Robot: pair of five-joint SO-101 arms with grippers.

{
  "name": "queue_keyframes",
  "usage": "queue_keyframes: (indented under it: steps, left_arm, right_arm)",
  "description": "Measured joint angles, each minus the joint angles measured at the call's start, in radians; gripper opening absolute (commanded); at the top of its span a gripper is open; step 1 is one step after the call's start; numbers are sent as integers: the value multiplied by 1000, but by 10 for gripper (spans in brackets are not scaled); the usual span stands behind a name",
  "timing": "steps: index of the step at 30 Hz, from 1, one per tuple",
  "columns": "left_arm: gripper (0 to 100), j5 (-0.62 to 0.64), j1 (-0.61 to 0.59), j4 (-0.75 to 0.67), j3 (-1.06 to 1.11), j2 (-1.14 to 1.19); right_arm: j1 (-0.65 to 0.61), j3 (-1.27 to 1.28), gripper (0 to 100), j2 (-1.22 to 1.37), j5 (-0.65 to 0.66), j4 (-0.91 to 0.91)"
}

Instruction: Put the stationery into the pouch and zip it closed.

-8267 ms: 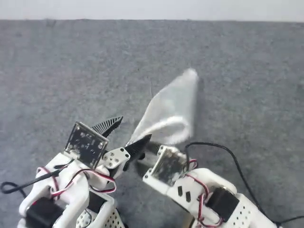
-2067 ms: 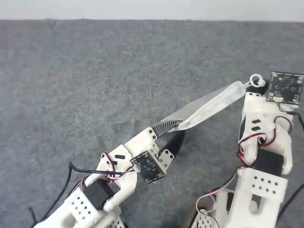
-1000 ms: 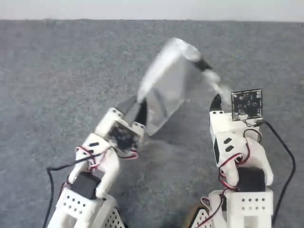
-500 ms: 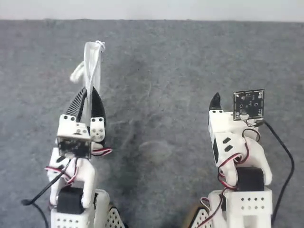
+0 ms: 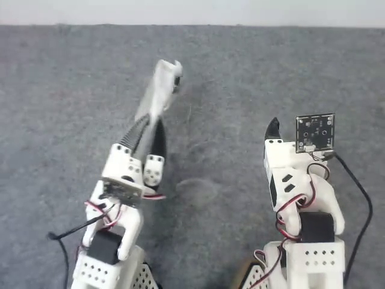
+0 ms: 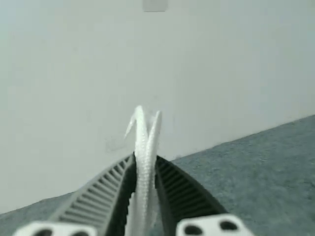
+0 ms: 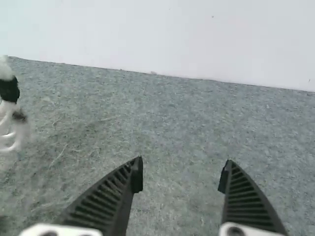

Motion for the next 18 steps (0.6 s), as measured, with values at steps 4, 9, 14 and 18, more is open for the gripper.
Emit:
queue_keyframes:
  steps: [4,9,14,18]
  left_arm:
    - [175,0,72,-3,34,2]
    - [235,2,132,58,41,3]
    - [265,21,152,222,-23,2]
    - [268,87,157,336,-110,0]
  right_arm:
    - [0,25,240,2,0,-6]
    - [-11,37,240,0,0,-23]
    - [-14,37,240,0,0,-23]
    - [-17,37,240,0,0,-25]
